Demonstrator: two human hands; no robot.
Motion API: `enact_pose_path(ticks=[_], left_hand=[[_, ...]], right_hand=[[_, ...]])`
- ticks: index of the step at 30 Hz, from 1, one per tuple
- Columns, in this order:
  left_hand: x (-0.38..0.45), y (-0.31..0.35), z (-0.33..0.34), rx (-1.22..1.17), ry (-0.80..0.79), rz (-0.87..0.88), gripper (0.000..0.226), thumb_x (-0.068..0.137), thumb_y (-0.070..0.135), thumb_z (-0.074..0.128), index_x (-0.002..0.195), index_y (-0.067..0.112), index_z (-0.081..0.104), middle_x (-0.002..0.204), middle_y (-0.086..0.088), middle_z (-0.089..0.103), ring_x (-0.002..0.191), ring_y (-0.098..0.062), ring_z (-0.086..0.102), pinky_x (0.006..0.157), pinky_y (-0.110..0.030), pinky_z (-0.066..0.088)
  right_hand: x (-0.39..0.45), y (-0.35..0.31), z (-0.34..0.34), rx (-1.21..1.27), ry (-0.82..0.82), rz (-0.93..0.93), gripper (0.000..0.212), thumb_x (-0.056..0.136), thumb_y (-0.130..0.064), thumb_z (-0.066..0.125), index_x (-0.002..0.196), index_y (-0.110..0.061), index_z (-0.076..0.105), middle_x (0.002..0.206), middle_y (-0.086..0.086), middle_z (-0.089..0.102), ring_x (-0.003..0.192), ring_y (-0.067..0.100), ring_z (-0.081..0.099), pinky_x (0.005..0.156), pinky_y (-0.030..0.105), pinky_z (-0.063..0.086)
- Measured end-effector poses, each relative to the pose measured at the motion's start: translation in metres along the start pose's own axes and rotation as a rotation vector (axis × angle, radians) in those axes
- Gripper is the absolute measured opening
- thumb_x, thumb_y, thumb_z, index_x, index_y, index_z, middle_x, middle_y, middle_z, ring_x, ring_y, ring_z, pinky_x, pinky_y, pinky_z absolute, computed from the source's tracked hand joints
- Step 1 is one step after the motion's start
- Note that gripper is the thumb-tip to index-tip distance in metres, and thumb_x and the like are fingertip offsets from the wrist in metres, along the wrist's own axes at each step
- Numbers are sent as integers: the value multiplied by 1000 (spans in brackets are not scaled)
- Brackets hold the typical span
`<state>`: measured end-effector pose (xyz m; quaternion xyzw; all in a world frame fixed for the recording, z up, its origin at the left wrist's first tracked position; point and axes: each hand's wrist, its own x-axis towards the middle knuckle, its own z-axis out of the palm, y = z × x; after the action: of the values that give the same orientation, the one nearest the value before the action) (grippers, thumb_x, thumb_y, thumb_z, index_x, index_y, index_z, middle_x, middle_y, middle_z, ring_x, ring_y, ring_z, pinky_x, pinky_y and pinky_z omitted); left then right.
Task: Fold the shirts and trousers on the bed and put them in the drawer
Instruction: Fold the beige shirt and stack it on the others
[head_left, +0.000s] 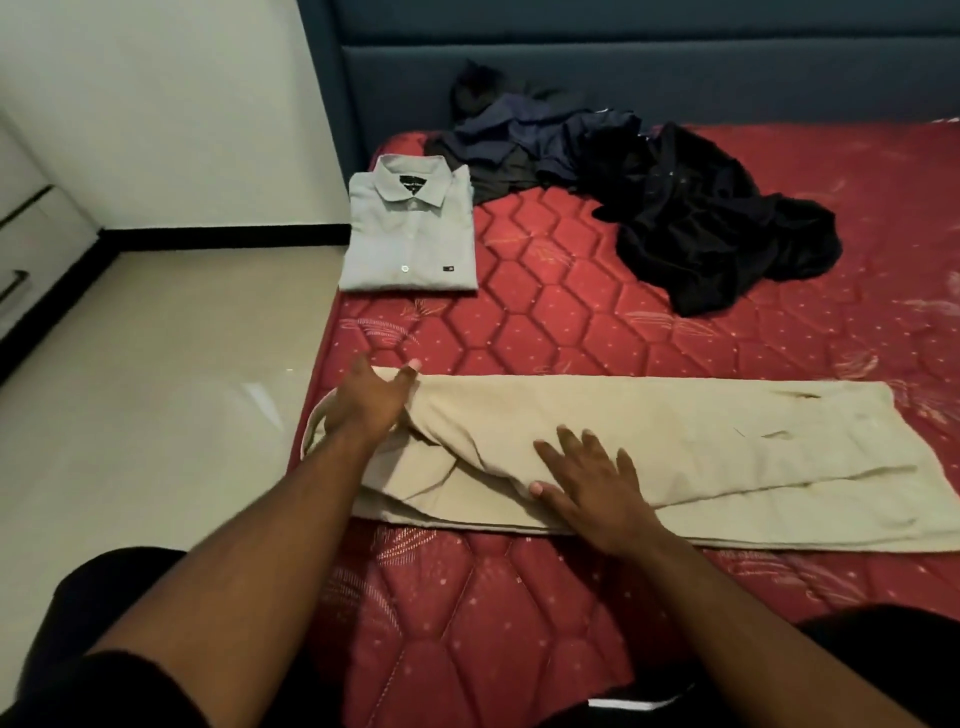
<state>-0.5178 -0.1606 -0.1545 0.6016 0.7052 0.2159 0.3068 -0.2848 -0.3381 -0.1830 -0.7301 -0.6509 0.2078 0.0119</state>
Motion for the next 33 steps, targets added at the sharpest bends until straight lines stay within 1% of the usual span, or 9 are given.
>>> enact_pose_path(ticks=[4, 8, 11, 14, 17, 20, 25, 30, 33], left_hand=[[12, 1, 0, -219, 122, 2, 74, 75, 41, 78, 139, 27, 44, 128, -9, 54, 107, -32, 61, 92, -43, 53], [27, -10, 11, -484, 260, -303, 54, 68, 18, 75, 117, 33, 59, 121, -1, 57, 95, -27, 62, 89, -36, 54], [39, -10, 12, -741, 320, -277, 38, 75, -7, 59, 98, 21, 69, 100, 1, 68, 92, -22, 66, 80, -24, 51], [48, -17, 10, -726, 357, -194, 35, 74, -9, 60, 92, 19, 70, 94, -3, 72, 85, -21, 68, 80, -30, 57], [57, -27, 10, -588, 213, -289, 35, 72, 1, 57, 97, 23, 66, 96, -11, 72, 65, -27, 66, 62, -38, 58], [71, -25, -10, -170, 73, -63, 45, 72, 18, 67, 116, 22, 66, 109, -5, 69, 87, -30, 68, 80, -41, 58], [102, -5, -40, 442, -201, 182, 27, 71, 33, 80, 96, 27, 72, 99, 2, 68, 93, -23, 64, 86, -36, 53], [114, -7, -48, -47, -510, 106, 19, 79, 3, 75, 78, 14, 60, 74, -5, 59, 67, -15, 53, 60, -26, 43], [124, -16, -50, -340, -569, -62, 23, 78, -1, 76, 90, 13, 62, 87, -15, 63, 81, -26, 57, 78, -40, 51]], right_hand=[[5, -3, 15, 23, -48, -1, 105, 54, -92, -14, 149, -48, -7, 160, -9, -19, 147, 20, -21, 112, 57, -14], [19, -12, 4, 81, -9, 14, 95, 65, -91, -6, 149, -48, -2, 161, -11, -14, 148, 19, -16, 111, 59, -12], [43, -16, -9, 103, 9, 18, 83, 79, -85, 7, 151, -45, 3, 162, -10, -9, 149, 20, -11, 112, 59, -8], [60, -16, -12, 95, 31, 27, 70, 89, -72, 16, 151, -44, 3, 162, -9, -9, 149, 21, -11, 113, 59, -7], [67, -13, -5, 58, -15, 41, 68, 90, -71, 17, 151, -46, 2, 162, -9, -11, 148, 21, -13, 113, 59, -8], [70, -14, -6, 118, 84, 57, 64, 93, -70, 14, 151, -43, 10, 162, -9, -2, 149, 19, -1, 114, 55, 3], [98, -22, -25, 95, 345, 145, 41, 98, -30, 41, 138, -28, 44, 141, 1, 47, 121, 30, 45, 96, 45, 34], [124, -24, -31, 232, 375, 154, 23, 90, -19, 57, 110, -11, 63, 106, 11, 50, 98, 35, 56, 84, 37, 43], [126, -23, -29, 281, 450, 128, 13, 88, -16, 62, 99, -9, 64, 95, 4, 46, 88, 31, 55, 74, 32, 39]])
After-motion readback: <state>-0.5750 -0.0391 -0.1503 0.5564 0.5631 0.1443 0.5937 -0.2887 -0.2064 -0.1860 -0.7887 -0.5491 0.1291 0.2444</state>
